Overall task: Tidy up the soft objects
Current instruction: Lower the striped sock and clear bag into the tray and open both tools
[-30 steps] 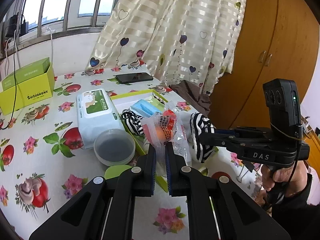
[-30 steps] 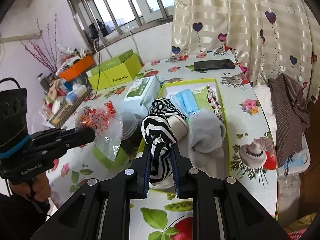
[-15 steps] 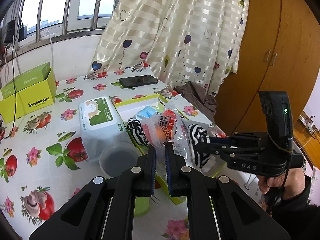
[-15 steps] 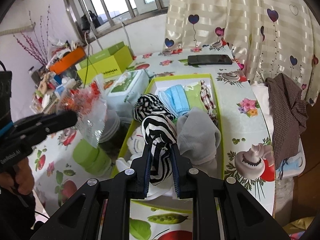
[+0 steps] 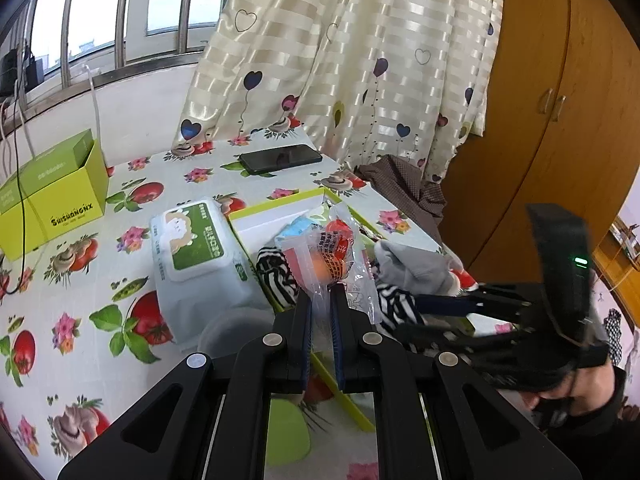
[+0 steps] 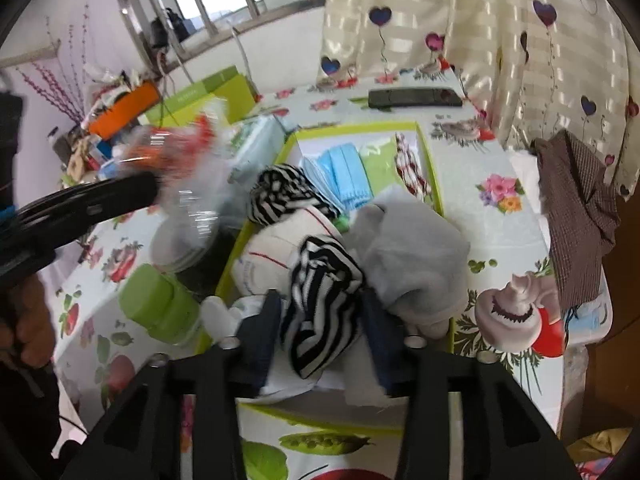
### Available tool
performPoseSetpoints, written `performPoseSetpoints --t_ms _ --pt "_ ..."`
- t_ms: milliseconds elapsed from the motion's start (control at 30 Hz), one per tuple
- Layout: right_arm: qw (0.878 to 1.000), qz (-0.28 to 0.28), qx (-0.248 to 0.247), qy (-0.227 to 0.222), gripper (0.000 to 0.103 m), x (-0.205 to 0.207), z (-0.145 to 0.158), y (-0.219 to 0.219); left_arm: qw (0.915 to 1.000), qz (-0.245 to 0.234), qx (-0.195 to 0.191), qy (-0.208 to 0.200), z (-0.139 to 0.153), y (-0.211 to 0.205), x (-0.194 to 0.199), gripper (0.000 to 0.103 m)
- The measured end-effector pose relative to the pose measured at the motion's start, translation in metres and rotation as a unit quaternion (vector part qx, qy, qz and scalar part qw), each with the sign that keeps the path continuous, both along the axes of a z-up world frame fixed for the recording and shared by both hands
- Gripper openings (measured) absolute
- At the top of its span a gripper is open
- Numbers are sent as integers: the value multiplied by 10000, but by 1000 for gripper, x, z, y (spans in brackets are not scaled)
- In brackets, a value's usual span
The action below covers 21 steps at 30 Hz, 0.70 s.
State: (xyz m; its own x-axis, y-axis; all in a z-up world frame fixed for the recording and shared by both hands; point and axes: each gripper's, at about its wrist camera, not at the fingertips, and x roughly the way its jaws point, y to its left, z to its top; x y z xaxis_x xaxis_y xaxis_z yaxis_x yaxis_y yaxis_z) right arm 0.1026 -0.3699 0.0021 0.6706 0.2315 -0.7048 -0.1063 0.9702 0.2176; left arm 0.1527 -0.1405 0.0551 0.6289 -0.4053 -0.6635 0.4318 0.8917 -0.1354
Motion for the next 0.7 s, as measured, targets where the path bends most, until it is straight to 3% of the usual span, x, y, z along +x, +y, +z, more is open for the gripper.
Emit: performPoseSetpoints --t_ms 300,633,700 --pt "9992 -99 -68 -373 51 -20 19 -3 9996 -90 46 272 -10 -21 34 9" --pt "9992 -182 38 -362 51 -24 14 -14 9964 -200 -41 825 -37 -42 71 9" --pt "9991 -197 50 -368 51 -24 14 -16 9955 -180 33 933 -45 -44 77 14"
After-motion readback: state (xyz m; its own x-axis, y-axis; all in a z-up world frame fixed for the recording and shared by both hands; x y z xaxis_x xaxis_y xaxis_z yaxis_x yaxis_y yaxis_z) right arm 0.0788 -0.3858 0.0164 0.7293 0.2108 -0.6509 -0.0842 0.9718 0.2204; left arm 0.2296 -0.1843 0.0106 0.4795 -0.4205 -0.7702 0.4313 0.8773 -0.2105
